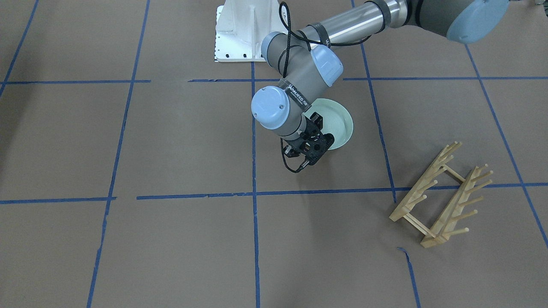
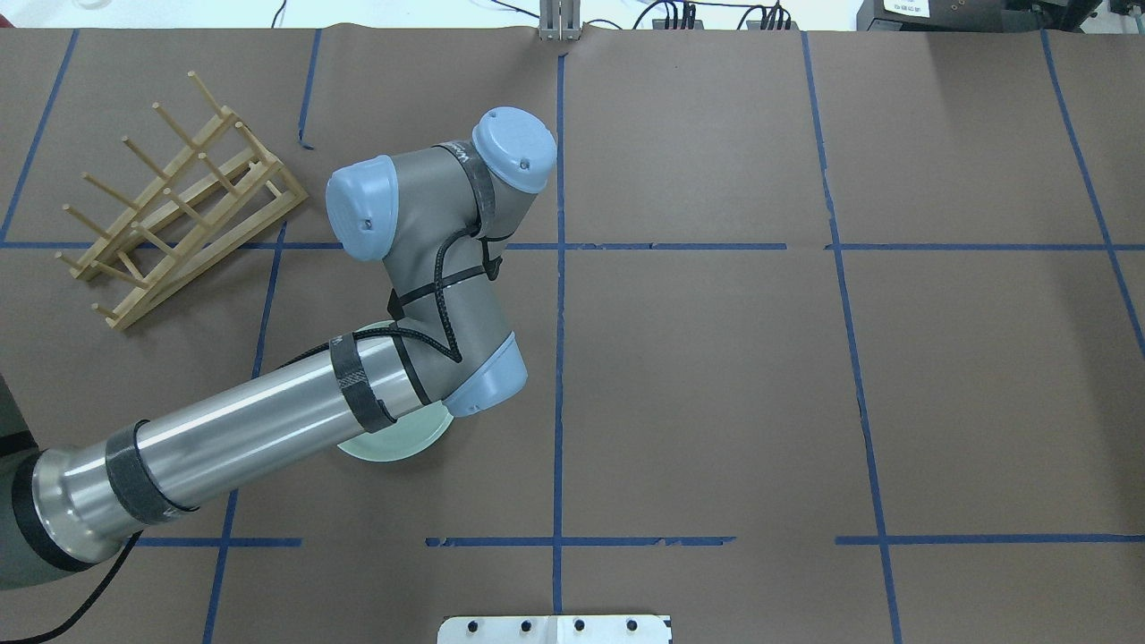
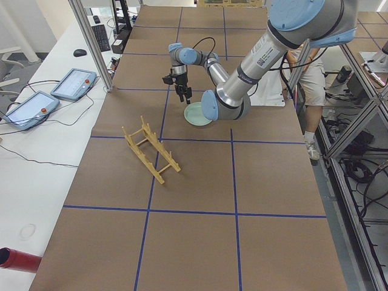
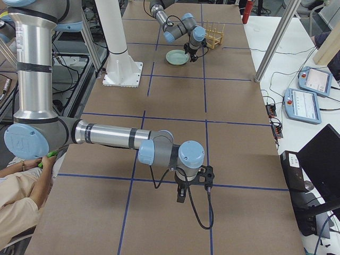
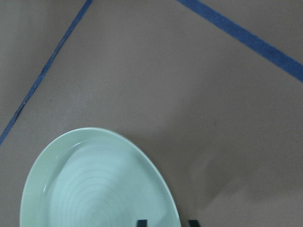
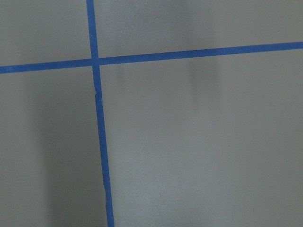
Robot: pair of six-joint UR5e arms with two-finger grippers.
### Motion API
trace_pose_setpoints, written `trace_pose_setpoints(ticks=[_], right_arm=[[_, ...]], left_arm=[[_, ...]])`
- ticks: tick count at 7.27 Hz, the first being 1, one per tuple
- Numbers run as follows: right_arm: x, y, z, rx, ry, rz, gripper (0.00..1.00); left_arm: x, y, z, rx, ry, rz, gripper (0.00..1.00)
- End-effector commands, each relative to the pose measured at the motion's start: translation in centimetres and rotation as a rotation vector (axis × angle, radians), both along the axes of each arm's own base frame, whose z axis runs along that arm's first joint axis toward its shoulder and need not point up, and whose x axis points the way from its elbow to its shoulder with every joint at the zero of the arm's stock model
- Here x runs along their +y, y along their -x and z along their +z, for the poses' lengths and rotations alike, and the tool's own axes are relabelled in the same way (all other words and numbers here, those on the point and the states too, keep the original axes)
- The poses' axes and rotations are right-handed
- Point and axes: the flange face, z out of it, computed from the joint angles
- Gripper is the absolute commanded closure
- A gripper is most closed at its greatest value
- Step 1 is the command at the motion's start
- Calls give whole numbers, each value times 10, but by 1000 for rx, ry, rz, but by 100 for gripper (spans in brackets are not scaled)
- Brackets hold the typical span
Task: Place plate on table
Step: 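Swing the plate down flat onto the table beside the rack, then open the left gripper and withdraw it away from the plate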
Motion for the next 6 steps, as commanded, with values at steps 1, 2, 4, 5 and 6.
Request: trace_pose_setpoints(ticks=[1,2,4,5,6], right_arm=[[0,0,0,0,0,0,0],[1,0,1,0,2,0,0],[0,0,0,0,0,0,0],[0,0,0,0,0,0,0],[0,0,0,0,0,0,0]], left_arm=[[-36,126,-78,186,-191,-64,0],[-36,179,-74,246,-292,22,0],[-82,304,-26,316,-509,214,0],[-98,370,15,302,-589,317,0],[-106,424,48,253,-663,435,0]])
